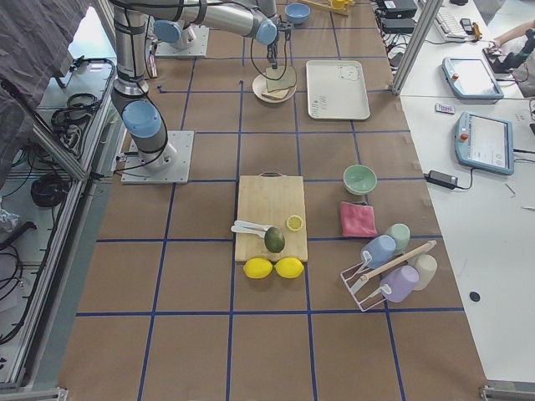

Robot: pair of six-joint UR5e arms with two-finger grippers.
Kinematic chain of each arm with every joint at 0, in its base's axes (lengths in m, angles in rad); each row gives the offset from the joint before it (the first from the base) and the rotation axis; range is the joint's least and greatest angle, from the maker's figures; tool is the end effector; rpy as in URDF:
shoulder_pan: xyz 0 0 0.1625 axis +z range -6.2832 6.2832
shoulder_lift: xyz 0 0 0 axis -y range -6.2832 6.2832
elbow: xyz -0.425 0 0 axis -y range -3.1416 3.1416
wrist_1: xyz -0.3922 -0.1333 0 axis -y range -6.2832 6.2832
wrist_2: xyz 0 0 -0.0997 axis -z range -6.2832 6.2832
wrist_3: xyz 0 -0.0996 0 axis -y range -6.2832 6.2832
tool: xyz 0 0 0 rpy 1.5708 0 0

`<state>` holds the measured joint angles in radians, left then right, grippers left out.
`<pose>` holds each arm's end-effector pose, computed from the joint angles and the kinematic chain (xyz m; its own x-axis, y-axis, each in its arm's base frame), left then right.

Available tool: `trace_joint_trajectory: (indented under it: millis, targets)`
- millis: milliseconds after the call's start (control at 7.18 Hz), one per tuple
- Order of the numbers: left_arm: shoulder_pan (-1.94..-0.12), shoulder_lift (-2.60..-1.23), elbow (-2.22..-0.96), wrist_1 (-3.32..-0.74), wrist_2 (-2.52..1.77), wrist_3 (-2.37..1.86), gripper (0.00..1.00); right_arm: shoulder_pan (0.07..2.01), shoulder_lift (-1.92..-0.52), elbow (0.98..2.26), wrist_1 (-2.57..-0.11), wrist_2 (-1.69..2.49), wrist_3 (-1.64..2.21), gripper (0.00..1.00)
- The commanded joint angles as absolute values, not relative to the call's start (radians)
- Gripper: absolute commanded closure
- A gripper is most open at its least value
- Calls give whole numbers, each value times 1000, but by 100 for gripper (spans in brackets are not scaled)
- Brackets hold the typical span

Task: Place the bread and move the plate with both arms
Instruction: 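Lower the bread onto the egg and open the right gripper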

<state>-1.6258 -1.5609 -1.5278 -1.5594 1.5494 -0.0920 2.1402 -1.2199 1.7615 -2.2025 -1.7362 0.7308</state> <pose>-0.1623 -0.4851 0.5152 -0.9990 -0.0354 0.0272 -0.0371 0.9974 -0.0620 0.4167 -0.4341 0.2705 -0.9829 0.1732 0.0620 0.1600 0.9712 -0.1765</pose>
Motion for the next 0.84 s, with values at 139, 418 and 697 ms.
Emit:
trace_joint_trajectory:
  millis: [139,418,697]
  targets:
    - [-1620,-1562,-1511,-1583,1546,-92,0,2134,-1220,1784,-2224,-1741,730,80]
    - [-1586,-1562,-1508,-1636,1539,-91,0,2099,-1233,1770,-2218,-1724,735,14]
    - [-1583,-1604,-1543,-1629,1499,-95,0,2008,-1281,1738,-2197,-1615,729,0]
